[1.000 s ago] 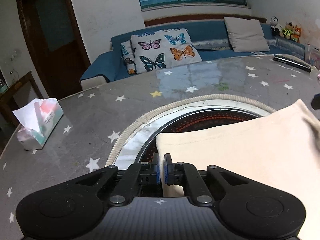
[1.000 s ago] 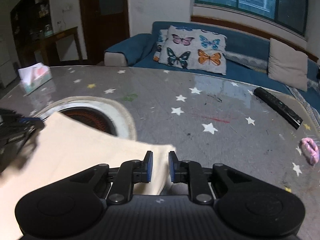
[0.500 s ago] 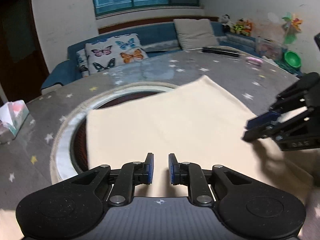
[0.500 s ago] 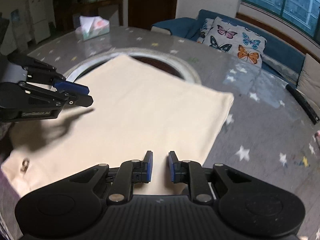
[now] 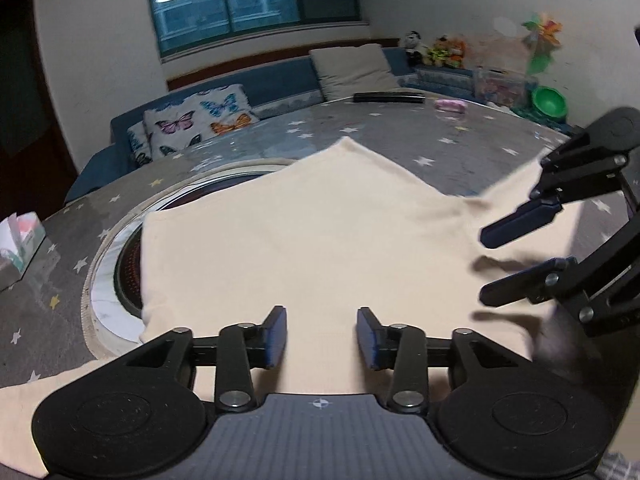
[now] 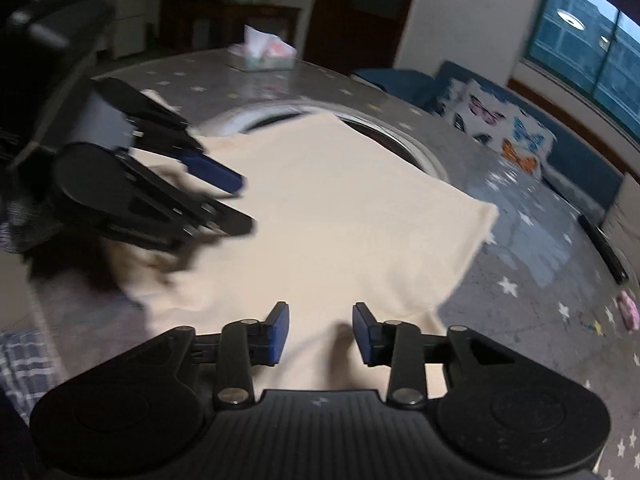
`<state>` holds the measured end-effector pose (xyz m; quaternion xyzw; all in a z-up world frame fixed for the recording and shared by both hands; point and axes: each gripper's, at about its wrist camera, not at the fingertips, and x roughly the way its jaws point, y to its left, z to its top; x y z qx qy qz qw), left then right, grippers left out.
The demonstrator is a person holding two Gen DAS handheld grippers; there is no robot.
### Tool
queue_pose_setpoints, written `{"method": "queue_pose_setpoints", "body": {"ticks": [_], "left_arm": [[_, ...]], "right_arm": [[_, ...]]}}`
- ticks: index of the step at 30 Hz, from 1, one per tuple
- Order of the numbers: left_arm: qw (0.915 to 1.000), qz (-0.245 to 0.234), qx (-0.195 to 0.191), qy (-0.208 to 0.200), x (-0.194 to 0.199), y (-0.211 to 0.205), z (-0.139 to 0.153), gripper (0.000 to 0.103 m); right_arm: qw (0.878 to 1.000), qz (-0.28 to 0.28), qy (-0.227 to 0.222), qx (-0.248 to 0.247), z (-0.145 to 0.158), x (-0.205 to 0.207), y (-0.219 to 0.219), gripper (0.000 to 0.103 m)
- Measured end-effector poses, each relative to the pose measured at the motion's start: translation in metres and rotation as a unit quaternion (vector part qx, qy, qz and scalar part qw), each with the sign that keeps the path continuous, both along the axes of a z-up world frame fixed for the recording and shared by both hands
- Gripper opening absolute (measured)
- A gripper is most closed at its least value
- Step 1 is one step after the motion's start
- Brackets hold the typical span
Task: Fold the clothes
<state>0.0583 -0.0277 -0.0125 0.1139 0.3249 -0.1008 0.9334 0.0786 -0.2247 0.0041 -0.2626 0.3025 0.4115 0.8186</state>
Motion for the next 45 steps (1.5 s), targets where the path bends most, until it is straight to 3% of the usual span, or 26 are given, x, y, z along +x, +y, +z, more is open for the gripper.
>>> {"method": "queue_pose_setpoints", "body": {"ticks": [6,12,19,22,27,31,36,40,42,43,45], "left_arm": [[0.998,-0.031,0.046,-0.028,-0.025,-0.015,-0.002,0.05],[0.9982,-0.029,0.023,-0.048,-0.02,-0.022,0.011,0.054],[0.9967,-0.064,0.039,-0.031,-0.028,-0.04,-0.004,0.054],[0.9968,-0.062,0.038,-0.035,-0.027,-0.042,-0.001,0.054],[0.9965,-0.069,0.018,-0.044,-0.022,-0.052,0.006,0.054],[0.9962,-0.079,0.014,-0.034,-0.016,-0.064,0.0,0.054],[0.9952,-0.093,0.015,-0.025,-0.017,-0.073,-0.005,0.054],[0.9951,-0.095,0.016,-0.021,-0.016,-0.075,-0.008,0.054],[0.9951,-0.095,0.016,-0.02,-0.016,-0.075,-0.009,0.054],[0.9951,-0.096,0.016,-0.02,-0.016,-0.076,-0.009,0.054],[0.9949,-0.098,0.017,-0.02,-0.016,-0.076,-0.009,0.054]], "right_arm": [[0.999,0.024,-0.016,-0.024,-0.007,-0.031,-0.003,0.038],[0.999,-0.018,-0.008,0.029,0.003,-0.036,-0.02,0.039],[0.995,-0.06,0.006,0.075,0.011,-0.037,-0.045,0.041],[0.988,-0.118,0.011,0.094,0.013,-0.024,-0.069,0.041],[0.963,-0.247,0.021,0.104,0.002,0.001,-0.115,0.041],[0.924,-0.365,0.017,0.113,-0.008,0.019,-0.164,0.041],[0.882,-0.453,0.013,0.126,-0.016,0.037,-0.205,0.041],[0.868,-0.475,0.015,0.143,-0.026,0.051,-0.216,0.039],[0.868,-0.475,0.011,0.147,-0.027,0.056,-0.214,0.027],[0.869,-0.473,0.008,0.145,-0.026,0.058,-0.212,0.013],[0.872,-0.469,-0.001,0.142,-0.024,0.062,-0.208,0.008]]}}
